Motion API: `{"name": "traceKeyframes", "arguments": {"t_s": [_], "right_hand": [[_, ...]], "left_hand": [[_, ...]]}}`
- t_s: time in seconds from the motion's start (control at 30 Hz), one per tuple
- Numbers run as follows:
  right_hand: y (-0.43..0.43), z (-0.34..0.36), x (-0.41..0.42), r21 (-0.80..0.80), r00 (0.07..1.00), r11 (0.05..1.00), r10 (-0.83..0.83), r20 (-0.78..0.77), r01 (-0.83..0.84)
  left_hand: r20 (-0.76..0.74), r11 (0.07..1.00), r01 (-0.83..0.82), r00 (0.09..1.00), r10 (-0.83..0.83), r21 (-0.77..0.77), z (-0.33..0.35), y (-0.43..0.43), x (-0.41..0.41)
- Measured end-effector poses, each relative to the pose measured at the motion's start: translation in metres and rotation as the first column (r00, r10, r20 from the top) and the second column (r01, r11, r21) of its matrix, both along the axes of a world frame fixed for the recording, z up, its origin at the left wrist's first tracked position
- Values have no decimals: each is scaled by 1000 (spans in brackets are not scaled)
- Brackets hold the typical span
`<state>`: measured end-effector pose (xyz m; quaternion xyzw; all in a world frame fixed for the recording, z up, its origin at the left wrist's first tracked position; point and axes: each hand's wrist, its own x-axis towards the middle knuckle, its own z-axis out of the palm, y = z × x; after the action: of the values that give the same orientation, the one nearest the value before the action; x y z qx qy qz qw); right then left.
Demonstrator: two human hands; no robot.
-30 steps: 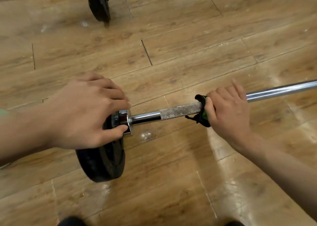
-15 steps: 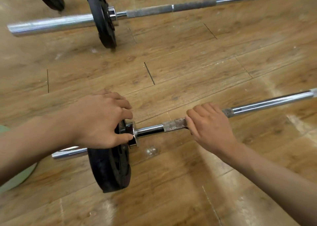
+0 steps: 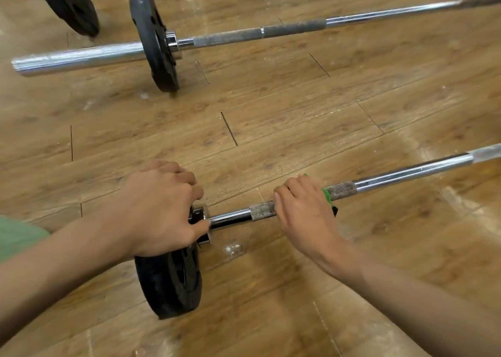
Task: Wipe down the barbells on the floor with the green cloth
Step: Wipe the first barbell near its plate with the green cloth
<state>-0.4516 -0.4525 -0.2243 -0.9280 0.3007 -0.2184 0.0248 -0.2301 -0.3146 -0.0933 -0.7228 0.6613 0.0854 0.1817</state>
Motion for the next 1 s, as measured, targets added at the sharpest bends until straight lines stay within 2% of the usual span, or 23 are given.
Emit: {"name": "traceKeyframes", "arguments": {"t_s": [0.07,0.17,0.3,0.37,0.5,0.6,0.77,0.93,1.0], "right_hand": [[-21,4,-24,1,999,999,33,-21,-33],[-42,10,-62,-61,991,995,-90,-95,84],[-24,1,-36,163,976,964,-217,16,212],[-7,4,-11,156,985,974,-170,38,162],[39,8,32,89,1000,996,28,9,-28],[29,7,32,-6,989,989,146,-35,-147],[-32,8,-31,-87,994,995,39,-106,-48],[-19,1,-22,76,996,993,-86,15,85],[-4,-3,-7,75,997,995,-70,23,68]], "left_hand": [[-4,1000,-7,1000,7,-7,2,0,-1],[5,1000,0,1000,0,6,2,1,-2],[-5,1000,-8,1000,8,5,4,-1,-4],[-20,1000,-16,1000,16,-13,6,-1,-5],[-16,1000,-2,1000,2,3,8,0,-8],[-12,1000,-6,1000,6,5,8,2,-8],[23,1000,-5,1000,5,-3,5,1,-4],[45,1000,6,999,-7,11,4,0,-6],[53,999,10,999,-12,34,5,-3,-6]]}}
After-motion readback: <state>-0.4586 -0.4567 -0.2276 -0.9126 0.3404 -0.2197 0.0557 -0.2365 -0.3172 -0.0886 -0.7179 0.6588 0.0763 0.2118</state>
